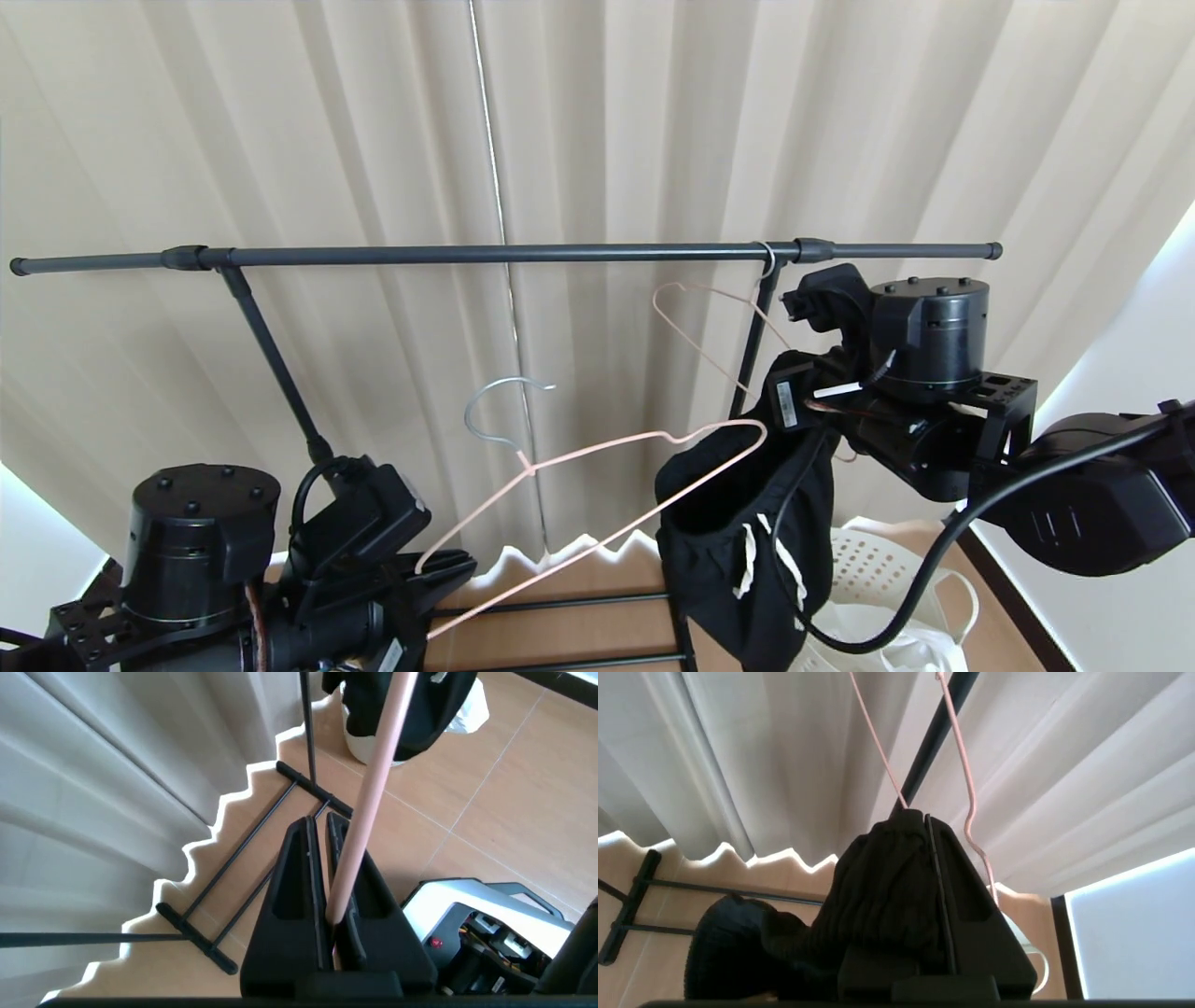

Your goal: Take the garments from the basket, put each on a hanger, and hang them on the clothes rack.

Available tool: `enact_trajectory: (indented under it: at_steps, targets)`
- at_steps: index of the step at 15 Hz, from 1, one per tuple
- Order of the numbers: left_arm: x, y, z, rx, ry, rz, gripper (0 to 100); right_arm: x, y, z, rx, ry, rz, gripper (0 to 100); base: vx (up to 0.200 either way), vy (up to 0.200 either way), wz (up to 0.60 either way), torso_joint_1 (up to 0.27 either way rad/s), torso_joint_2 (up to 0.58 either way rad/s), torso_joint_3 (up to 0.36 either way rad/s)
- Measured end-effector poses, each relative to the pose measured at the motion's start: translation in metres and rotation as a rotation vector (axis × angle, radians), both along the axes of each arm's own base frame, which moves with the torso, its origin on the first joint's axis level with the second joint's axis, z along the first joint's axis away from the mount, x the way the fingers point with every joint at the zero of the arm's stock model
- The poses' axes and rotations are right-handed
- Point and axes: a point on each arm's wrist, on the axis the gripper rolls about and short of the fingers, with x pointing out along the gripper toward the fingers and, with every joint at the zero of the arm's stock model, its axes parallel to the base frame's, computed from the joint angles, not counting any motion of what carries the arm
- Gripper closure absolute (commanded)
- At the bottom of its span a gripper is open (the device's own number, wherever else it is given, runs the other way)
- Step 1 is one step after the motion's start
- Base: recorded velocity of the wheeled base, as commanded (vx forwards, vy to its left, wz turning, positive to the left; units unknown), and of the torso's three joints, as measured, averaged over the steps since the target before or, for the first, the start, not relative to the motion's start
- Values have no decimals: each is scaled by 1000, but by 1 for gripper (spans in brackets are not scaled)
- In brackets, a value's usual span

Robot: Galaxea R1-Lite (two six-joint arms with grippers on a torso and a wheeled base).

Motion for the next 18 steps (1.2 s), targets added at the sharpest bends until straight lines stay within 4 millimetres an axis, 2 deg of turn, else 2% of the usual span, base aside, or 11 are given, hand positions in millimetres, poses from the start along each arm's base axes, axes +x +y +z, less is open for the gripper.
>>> enact_trajectory:
  at_steps: [4,11,18]
  targets:
    - [3,-3,2,-6,-7,1,100,4,-2,-2,-1,1,-17,100,0,0,0,0,0,0]
    - [18,-23,2,-13,-1,-30,100,-7,15,-4,-1,2,1,100,0,0,0,0,0,0]
    - [36,-36,2,-46,18,-7,100,-14,23,-2,-8,-11,-4,100,0,0,0,0,0,0]
